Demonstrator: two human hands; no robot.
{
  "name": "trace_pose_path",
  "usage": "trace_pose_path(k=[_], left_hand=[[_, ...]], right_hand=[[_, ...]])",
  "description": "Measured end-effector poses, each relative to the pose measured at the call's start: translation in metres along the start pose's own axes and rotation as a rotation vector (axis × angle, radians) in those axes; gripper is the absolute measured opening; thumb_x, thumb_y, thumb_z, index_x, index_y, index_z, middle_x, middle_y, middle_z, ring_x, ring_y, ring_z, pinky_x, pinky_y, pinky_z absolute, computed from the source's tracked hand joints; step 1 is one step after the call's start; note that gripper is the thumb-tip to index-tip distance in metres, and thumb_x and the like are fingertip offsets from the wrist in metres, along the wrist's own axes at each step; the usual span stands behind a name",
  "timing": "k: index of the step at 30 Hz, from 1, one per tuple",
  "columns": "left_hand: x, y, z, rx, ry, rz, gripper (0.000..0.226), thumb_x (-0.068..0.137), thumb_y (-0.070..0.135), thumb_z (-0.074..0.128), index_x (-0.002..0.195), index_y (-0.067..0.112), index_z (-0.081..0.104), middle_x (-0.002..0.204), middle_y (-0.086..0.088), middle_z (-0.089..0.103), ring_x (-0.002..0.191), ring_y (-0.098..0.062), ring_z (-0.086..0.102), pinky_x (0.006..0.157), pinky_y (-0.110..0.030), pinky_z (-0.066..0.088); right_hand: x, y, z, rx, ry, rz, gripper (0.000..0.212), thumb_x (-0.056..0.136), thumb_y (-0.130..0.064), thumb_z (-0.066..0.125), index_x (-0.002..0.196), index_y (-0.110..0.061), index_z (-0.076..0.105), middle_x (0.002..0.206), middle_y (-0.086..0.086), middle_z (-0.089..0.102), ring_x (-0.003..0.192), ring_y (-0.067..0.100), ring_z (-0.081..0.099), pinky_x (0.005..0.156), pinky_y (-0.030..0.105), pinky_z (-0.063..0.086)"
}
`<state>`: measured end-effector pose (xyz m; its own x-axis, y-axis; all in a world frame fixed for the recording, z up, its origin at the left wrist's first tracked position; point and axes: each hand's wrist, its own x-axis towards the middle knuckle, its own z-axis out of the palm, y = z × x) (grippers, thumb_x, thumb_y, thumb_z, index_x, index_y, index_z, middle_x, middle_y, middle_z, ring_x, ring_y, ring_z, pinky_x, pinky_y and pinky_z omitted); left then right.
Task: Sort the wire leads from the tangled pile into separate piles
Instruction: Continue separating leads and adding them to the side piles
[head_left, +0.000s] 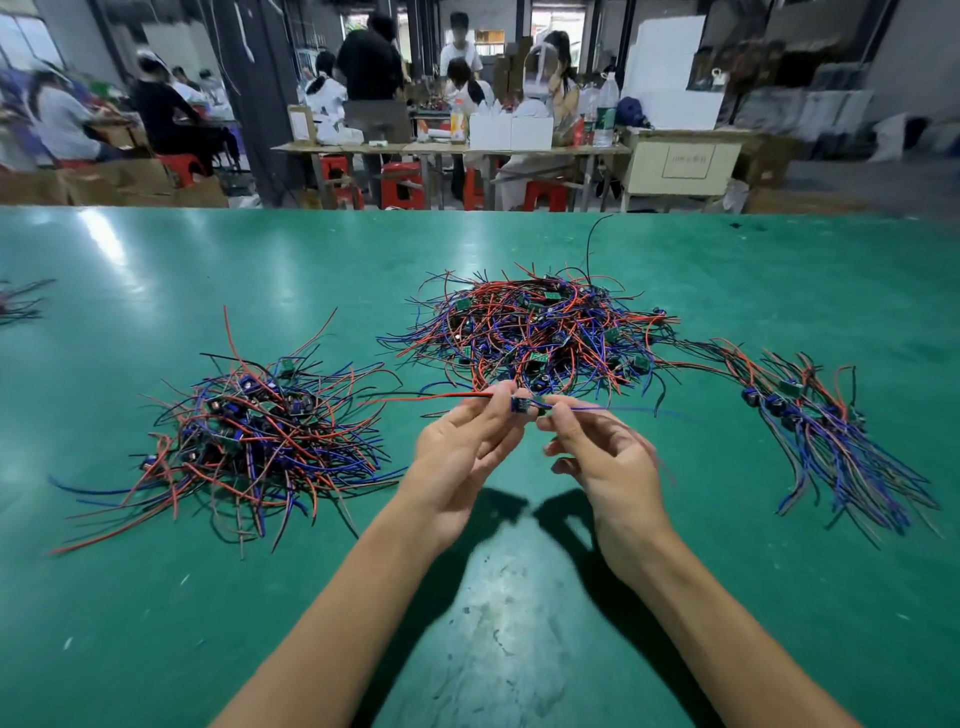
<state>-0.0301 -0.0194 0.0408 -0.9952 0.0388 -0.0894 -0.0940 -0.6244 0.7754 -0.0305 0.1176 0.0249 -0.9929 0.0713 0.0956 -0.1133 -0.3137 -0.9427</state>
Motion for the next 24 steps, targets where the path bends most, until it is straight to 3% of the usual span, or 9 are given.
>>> trace_pose_path(k=[3,6,8,10,12,17,20,24], left_hand=[[0.001,-0.007,-0.002,0.194,-0.090,0.164,0.027,0.076,0.022,0.077,0.102,0.013,0.075,0.101,-0.009,0.077,0.094,-0.017,0.074,0.079,-0.020,0.056],[0.010,0.000,-0.020,0.887,-0.205,0.598,0.042,0.078,-0.004,0.079,0.114,0.016,0.073,0.108,0.004,0.076,0.097,-0.010,0.070,0.080,-0.018,0.054],[0.017,0.005,-0.033,1.227,-0.128,0.794,0.050,0.081,-0.011,0.072,0.119,0.020,0.072,0.111,0.010,0.073,0.097,-0.006,0.067,0.079,-0.021,0.054],[0.019,0.009,-0.037,1.102,0.017,0.735,0.036,0.091,-0.002,0.067,0.117,0.022,0.072,0.108,0.011,0.075,0.093,-0.008,0.070,0.081,-0.025,0.055],[0.022,0.014,-0.040,0.893,0.032,0.557,0.021,0.099,0.012,0.061,0.116,0.019,0.071,0.104,0.006,0.077,0.092,-0.013,0.073,0.082,-0.028,0.055],[0.011,0.018,-0.030,0.657,-0.322,-0.013,0.041,0.100,0.038,0.052,0.116,0.006,0.071,0.106,-0.015,0.076,0.095,-0.033,0.074,0.080,-0.030,0.060],[0.002,0.008,-0.020,0.710,-0.484,-0.115,0.035,0.098,0.037,0.060,0.118,0.010,0.072,0.107,-0.017,0.075,0.098,-0.032,0.074,0.084,-0.030,0.059],[-0.003,0.001,-0.016,0.683,-0.428,-0.188,0.026,0.097,0.023,0.065,0.115,0.005,0.073,0.104,-0.018,0.075,0.094,-0.035,0.074,0.083,-0.030,0.059]], right_hand=[[0.003,-0.007,-0.004,0.106,0.013,0.119,0.021,0.084,-0.033,0.068,0.093,-0.015,0.074,0.085,-0.001,0.078,0.068,0.005,0.067,0.060,0.014,0.053],[0.007,-0.018,-0.013,0.175,0.034,0.220,0.015,0.090,-0.029,0.068,0.086,-0.016,0.074,0.081,-0.002,0.077,0.067,0.004,0.070,0.059,0.014,0.054],[0.012,-0.023,-0.021,0.211,0.057,0.258,0.011,0.091,-0.025,0.069,0.088,-0.016,0.073,0.076,-0.002,0.075,0.065,0.004,0.070,0.058,0.014,0.054],[0.017,-0.027,-0.029,0.228,0.038,0.316,0.009,0.089,-0.023,0.070,0.089,-0.014,0.073,0.076,-0.002,0.074,0.064,0.005,0.070,0.058,0.014,0.055],[0.020,-0.029,-0.034,0.213,-0.035,0.375,0.010,0.079,-0.026,0.075,0.083,-0.017,0.078,0.077,-0.001,0.073,0.063,0.005,0.068,0.057,0.014,0.054],[0.023,-0.027,-0.041,-0.031,-0.262,0.380,0.020,0.067,-0.034,0.080,0.083,-0.022,0.083,0.076,-0.002,0.070,0.058,0.004,0.060,0.057,0.014,0.053],[0.020,-0.023,-0.042,-0.290,-0.368,0.276,0.031,0.074,-0.042,0.079,0.091,-0.016,0.080,0.079,0.000,0.070,0.060,0.005,0.053,0.056,0.013,0.044],[0.015,-0.016,-0.038,-0.402,-0.296,0.066,0.032,0.077,-0.040,0.076,0.089,-0.011,0.080,0.076,0.008,0.073,0.061,0.002,0.056,0.058,0.009,0.039]])
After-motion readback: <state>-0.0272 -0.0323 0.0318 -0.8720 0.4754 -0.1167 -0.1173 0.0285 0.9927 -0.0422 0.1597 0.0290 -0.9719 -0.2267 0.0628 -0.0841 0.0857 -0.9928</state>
